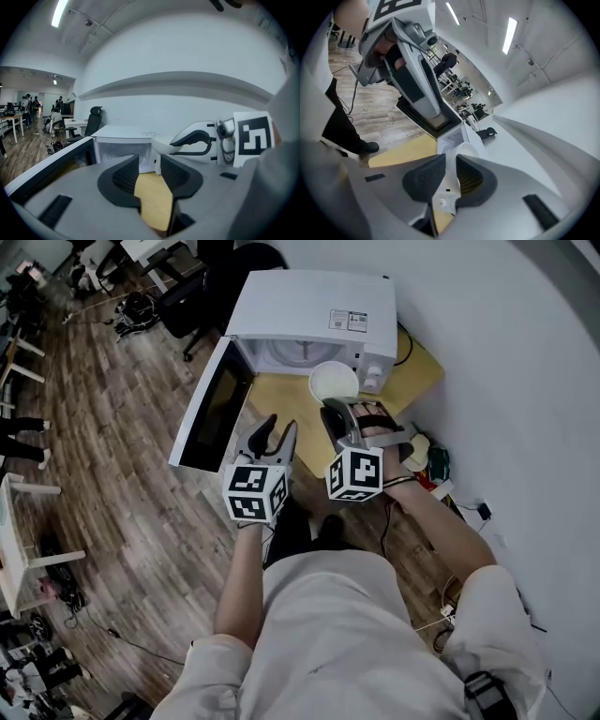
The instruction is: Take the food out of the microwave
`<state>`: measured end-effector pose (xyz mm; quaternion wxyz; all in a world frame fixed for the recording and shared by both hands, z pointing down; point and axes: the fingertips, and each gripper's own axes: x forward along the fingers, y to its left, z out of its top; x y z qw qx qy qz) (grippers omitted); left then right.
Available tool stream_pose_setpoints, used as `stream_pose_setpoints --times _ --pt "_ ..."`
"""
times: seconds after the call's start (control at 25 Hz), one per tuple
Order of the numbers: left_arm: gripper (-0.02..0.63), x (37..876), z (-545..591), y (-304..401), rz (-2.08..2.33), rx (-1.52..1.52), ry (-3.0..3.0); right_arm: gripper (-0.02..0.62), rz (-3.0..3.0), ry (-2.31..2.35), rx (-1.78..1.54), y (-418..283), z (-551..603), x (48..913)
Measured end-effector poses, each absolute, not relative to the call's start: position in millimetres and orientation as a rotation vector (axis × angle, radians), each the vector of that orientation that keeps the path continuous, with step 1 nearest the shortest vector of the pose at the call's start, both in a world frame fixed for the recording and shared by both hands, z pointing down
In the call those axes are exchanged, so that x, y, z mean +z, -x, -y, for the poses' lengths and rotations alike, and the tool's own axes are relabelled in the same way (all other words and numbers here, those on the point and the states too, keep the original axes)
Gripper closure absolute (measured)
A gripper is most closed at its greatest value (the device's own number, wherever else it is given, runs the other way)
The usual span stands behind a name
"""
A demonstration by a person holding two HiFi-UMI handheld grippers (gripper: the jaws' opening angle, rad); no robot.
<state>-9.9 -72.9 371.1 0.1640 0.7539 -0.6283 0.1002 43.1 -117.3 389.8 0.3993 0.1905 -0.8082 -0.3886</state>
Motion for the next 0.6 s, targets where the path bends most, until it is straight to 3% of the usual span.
stream_pose_setpoints --times 0.6 --pt "0.536 366 70 -7 1.771 0.282 -2.203 0.528 2.076 -0.429 -1.002 -59 76 363"
